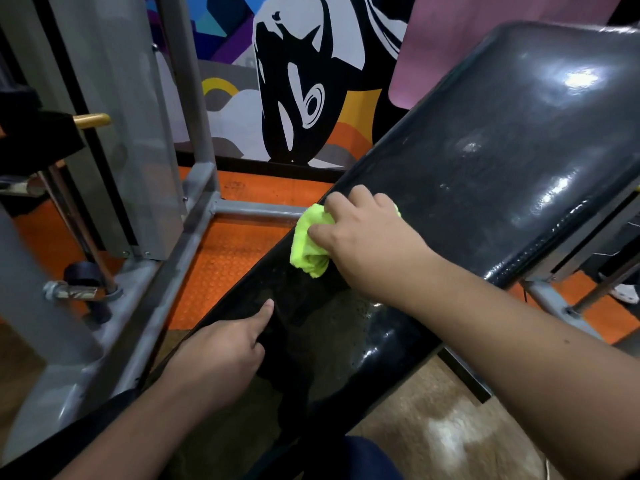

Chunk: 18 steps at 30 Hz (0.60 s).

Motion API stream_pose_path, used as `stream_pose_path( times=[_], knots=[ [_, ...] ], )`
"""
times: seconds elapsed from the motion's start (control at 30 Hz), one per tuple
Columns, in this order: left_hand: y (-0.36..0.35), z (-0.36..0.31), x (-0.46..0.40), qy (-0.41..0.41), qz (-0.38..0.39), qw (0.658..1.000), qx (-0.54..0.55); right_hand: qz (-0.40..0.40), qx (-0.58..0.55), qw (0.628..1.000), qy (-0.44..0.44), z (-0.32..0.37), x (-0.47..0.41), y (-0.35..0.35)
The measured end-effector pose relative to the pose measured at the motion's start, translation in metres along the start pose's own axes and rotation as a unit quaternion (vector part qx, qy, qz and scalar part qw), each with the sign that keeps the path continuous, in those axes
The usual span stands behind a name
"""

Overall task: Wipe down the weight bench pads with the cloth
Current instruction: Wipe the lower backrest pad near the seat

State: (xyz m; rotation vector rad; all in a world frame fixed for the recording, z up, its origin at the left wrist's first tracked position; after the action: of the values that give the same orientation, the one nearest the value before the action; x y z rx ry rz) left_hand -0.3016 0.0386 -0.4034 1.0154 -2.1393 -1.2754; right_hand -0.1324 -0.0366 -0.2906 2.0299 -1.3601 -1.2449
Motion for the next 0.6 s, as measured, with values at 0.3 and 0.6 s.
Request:
stream_pose_path(
  times=[0.3, 0.6],
  knots=[
    [0.002, 0.0, 0.0, -0.002, -0.002, 1.0, -0.006, 0.008, -0.005, 1.0, 0.014, 0.009, 0.008, 0.0],
    [0.0, 0.004, 0.0, 0.003, -0.003, 1.0, 0.0, 0.006, -0.014, 0.999, 0.033, 0.015, 0.019, 0.001]
  ],
)
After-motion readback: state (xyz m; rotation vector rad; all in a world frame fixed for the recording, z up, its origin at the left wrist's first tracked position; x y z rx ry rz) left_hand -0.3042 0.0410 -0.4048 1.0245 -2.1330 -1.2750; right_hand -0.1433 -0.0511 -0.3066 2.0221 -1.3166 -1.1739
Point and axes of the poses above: each hand's wrist, its own x-axis away from the middle knuckle, its own y-axis out of the back of the hand, z = x × y, the point moved 3 cm from there along -x, towards the middle knuckle, and after that the axes turned 14 degrees about -z, right-handed, at the moved point
